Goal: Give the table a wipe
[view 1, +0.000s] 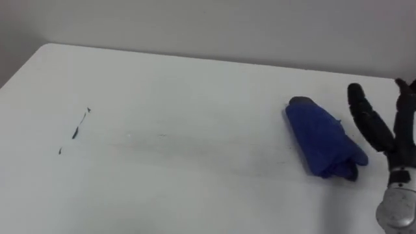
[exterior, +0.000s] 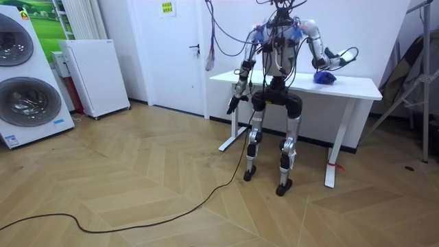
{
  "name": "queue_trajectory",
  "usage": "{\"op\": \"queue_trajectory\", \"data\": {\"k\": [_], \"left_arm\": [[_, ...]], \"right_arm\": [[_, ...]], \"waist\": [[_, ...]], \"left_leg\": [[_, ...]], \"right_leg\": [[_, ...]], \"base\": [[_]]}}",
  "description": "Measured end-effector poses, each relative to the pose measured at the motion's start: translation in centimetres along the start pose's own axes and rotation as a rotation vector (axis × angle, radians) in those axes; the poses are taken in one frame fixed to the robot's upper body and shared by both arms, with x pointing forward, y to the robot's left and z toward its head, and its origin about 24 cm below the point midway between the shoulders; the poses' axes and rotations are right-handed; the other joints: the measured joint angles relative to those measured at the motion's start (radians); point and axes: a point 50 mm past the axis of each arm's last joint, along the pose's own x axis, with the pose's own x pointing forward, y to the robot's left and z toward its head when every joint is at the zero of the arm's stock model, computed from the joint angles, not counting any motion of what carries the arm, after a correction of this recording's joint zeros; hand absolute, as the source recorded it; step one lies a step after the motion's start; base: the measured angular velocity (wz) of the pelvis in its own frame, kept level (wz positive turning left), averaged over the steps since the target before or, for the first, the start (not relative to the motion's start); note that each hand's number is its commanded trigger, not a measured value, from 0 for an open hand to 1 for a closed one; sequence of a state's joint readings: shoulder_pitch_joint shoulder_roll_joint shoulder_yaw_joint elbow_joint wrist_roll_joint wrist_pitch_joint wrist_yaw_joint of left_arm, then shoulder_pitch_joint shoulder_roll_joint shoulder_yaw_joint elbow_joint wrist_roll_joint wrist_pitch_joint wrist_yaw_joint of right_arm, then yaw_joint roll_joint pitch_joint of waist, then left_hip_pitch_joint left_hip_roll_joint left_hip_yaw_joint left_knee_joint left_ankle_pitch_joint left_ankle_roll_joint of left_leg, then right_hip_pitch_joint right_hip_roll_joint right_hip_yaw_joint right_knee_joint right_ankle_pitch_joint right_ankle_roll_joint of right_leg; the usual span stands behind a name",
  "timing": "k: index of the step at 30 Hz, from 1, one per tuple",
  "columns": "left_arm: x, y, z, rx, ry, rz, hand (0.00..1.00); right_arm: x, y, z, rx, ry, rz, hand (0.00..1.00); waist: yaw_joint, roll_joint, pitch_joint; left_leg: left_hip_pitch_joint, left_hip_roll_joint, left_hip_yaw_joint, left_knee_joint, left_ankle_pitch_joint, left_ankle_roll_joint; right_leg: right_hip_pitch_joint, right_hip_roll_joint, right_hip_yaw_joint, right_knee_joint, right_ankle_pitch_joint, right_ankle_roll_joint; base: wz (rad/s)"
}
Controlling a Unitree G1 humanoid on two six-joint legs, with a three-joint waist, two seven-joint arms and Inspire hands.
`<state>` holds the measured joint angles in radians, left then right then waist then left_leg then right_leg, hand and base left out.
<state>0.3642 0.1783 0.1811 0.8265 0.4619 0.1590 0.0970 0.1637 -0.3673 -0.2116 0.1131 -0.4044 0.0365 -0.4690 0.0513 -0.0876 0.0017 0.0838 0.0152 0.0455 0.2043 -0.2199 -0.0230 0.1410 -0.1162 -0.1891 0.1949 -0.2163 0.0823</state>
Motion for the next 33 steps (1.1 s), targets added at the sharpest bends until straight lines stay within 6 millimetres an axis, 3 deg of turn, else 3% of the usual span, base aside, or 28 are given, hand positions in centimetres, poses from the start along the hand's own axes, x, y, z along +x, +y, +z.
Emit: {"op": "queue_trajectory", "data": {"k": [7, 12, 15, 19, 22, 27, 33], "left_arm": [[-0.2, 0.2, -1.9, -0.07, 0.065, 0.0, 0.0], [-0.1, 0.6, -1.8, -0.096, 0.057, 0.014, 0.0], [-0.1, 0.8, -1.8, -0.103, 0.056, 0.005, 0.0], [-0.1, 1.0, -1.5, -0.108, 0.045, 0.011, 0.0], [-0.1, 1.0, -1.5, -0.108, 0.046, 0.01, 0.0], [-0.4, 0.8, -2.3, -0.104, 0.065, 0.015, 0.0], [-0.4, 0.8, -2.5, -0.151, 0.07, 0.015, 0.0]], "right_arm": [[0.9, -3.5, -2.1, 0.03, 0.094, -0.209, 0.0], [0.6, -4.6, -5.2, 0.016, 0.231, -0.266, 0.0], [0.2, -5.4, -6.4, 0.047, 0.297, -0.296, 0.0], [-0.6, -5.7, -8.7, 0.118, 0.44, -0.353, 0.0], [-2.0, -5.5, -10.9, 0.168, 0.579, -0.376, 0.0], [-6.5, -5.3, -15.9, 0.249, 0.911, -0.453, 0.0], [-12.4, -5.4, -19.7, 0.396, 1.273, -0.642, 0.0]], "waist": [[-0.05, -0.02, -0.0014], [-0.061, -0.006, -0.0024], [-0.084, 0.002, 0.0013], [-0.097, 0.008, -0.0019], [-0.109, 0.004, -0.0031], [-0.13, -0.014, -0.0026], [-0.138, -0.004, -0.0032]], "left_leg": [[-0.003, 0.003, 0.007, 0.002, 0.0, 0.0], [0.01, 0.007, 0.038, -0.004, 0.0, 0.0], [0.007, 0.007, 0.038, -0.007, -0.001, 0.001], [0.007, 0.01, 0.038, -0.008, -0.001, 0.001], [0.011, 0.011, 0.037, -0.007, -0.001, 0.001], [0.012, 0.013, 0.04, -0.009, -0.003, -0.001], [0.01, 0.017, 0.043, -0.007, -0.004, -0.003]], "right_leg": [[-0.008, 0.002, -0.001, -0.005, 0.001, -0.001], [-0.017, 0.002, 0.02, 0.003, 0.001, -0.001], [-0.023, 0.002, 0.023, 0.009, 0.001, -0.001], [-0.024, 0.006, 0.028, 0.011, 0.001, -0.001], [-0.022, 0.01, 0.038, 0.011, 0.002, -0.003], [-0.023, 0.012, 0.044, 0.01, 0.002, -0.004], [-0.021, 0.017, 0.05, 0.009, 0.004, -0.006]], "base": [[-0.03], [-0.15], [-0.02], [-0.03], [-0.05], [-0.02], [-0.03]]}}
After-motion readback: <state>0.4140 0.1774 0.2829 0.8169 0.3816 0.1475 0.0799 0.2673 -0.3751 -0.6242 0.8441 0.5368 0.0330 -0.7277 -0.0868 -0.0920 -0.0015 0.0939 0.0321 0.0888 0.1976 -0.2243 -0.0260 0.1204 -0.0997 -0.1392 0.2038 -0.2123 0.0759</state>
